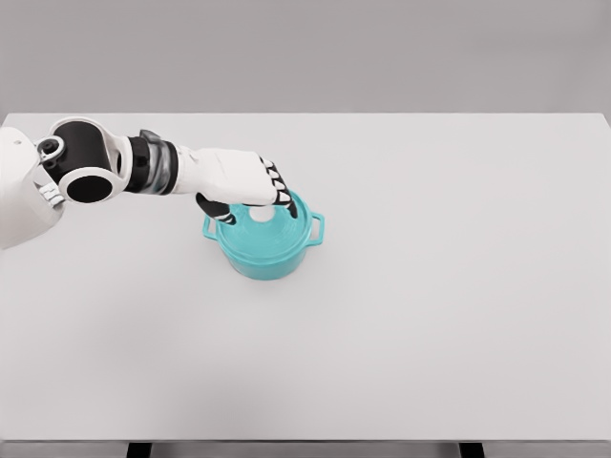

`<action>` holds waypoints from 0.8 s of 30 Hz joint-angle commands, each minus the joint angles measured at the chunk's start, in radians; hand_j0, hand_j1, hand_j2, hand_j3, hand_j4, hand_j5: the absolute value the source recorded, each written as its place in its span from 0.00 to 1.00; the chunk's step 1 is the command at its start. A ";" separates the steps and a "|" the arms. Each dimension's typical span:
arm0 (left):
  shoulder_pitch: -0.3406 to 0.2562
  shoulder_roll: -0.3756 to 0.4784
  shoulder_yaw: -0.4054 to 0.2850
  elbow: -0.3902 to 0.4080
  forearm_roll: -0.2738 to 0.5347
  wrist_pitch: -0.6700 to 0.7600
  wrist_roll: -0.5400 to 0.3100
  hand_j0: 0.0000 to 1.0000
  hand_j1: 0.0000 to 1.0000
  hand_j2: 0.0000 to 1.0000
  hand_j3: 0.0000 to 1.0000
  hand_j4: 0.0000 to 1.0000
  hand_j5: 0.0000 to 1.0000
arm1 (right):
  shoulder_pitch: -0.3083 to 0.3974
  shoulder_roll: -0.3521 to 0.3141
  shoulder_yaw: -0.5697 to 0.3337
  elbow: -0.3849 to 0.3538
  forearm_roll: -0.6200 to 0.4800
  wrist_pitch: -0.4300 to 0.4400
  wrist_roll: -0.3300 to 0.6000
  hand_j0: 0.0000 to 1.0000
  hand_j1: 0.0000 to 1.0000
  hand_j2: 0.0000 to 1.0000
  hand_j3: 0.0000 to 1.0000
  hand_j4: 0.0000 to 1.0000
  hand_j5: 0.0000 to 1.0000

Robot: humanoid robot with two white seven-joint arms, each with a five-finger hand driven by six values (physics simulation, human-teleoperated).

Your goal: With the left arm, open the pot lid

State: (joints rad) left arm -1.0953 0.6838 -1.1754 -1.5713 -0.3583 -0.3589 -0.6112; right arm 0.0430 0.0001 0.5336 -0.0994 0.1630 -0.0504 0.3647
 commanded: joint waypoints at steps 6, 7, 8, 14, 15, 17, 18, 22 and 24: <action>0.000 -0.001 -0.006 0.002 -0.001 0.000 0.000 0.74 0.74 0.74 0.74 0.74 0.74 | 0.000 0.000 0.000 0.000 0.000 0.000 0.000 1.00 1.00 1.00 1.00 1.00 1.00; 0.000 -0.001 -0.007 0.002 -0.001 0.000 0.000 0.73 0.73 0.73 0.73 0.73 0.73 | 0.000 0.000 0.000 0.000 0.000 0.000 0.000 1.00 1.00 1.00 1.00 1.00 1.00; 0.000 -0.001 -0.006 0.002 -0.007 0.000 0.000 0.73 0.73 0.73 0.73 0.73 0.73 | 0.000 0.000 0.000 0.000 0.000 0.000 0.000 1.00 1.00 1.00 1.00 1.00 1.00; 0.000 -0.003 -0.013 0.002 -0.011 0.000 0.000 0.72 0.72 0.72 0.72 0.72 0.72 | -0.002 0.000 0.000 0.000 0.000 0.000 0.000 1.00 1.00 1.00 1.00 1.00 1.00; 0.000 -0.004 -0.013 0.002 -0.011 0.000 0.000 0.70 0.70 0.70 0.70 0.70 0.70 | 0.000 0.000 0.000 0.000 0.000 0.000 0.000 1.00 1.00 1.00 1.00 1.00 1.00; 0.000 -0.006 -0.013 0.002 -0.011 0.000 0.000 0.70 0.70 0.70 0.70 0.70 0.70 | 0.000 0.000 0.000 0.000 0.000 0.000 0.000 1.00 1.00 1.00 1.00 1.00 1.00; 0.000 -0.007 -0.013 0.002 -0.011 0.000 0.000 0.70 0.70 0.70 0.70 0.70 0.70 | 0.000 0.000 0.000 0.000 0.000 0.000 0.000 1.00 1.00 1.00 1.00 1.00 1.00; 0.000 -0.009 -0.013 0.002 -0.011 0.000 0.000 0.64 0.64 0.64 0.64 0.64 0.64 | 0.000 0.000 0.000 0.000 0.000 0.000 0.000 1.00 1.00 1.00 1.00 1.00 1.00; 0.000 -0.009 -0.013 0.002 -0.011 0.000 0.000 0.60 0.60 0.60 0.60 0.60 0.60 | 0.000 0.000 0.000 0.000 0.000 0.000 0.000 1.00 1.00 1.00 1.00 1.00 1.00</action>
State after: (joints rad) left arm -1.0953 0.6751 -1.1898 -1.5693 -0.3714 -0.3603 -0.6111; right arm 0.0414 0.0001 0.5336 -0.0995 0.1630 -0.0504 0.3647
